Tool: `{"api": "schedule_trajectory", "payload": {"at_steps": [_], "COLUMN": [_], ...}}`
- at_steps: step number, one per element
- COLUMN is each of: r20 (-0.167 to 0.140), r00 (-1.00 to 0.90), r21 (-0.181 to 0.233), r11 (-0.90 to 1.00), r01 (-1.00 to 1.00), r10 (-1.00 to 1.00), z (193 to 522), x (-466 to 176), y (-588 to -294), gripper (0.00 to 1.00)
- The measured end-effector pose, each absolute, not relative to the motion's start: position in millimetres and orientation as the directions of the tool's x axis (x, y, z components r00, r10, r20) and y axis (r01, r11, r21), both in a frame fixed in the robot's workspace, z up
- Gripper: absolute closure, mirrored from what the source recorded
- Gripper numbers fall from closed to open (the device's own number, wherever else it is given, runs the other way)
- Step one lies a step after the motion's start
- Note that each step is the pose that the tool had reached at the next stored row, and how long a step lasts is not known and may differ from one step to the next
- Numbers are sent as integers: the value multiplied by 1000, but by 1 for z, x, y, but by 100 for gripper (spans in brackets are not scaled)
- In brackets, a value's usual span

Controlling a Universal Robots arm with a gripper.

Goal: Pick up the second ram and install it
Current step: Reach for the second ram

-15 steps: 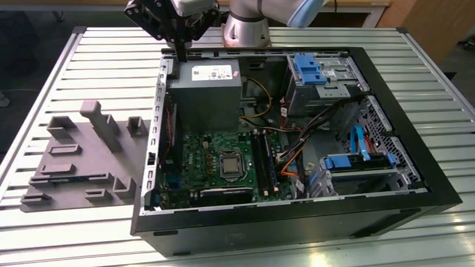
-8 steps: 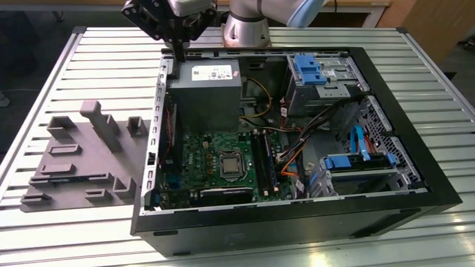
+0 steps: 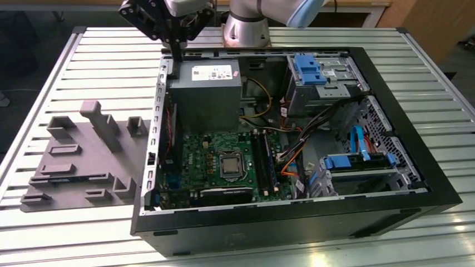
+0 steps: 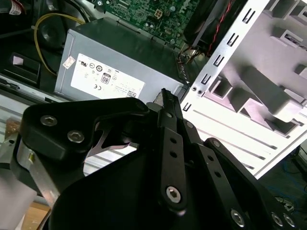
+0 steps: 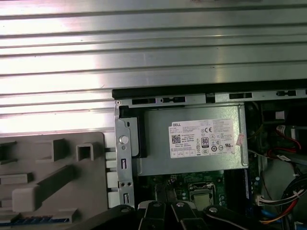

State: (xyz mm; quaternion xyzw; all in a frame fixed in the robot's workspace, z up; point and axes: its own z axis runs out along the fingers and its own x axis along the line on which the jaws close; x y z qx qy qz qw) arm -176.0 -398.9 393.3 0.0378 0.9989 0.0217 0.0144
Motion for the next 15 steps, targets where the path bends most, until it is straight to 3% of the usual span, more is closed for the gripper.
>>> {"api": "schedule_trajectory", "payload": {"at_steps": [15], "r20": [-28], "r00": [-997], "r21": [45], "r11": [996], "r01": [75], "r10": [76], "z": [393], "x": [-185], "y": [-399], "gripper": [89]}}
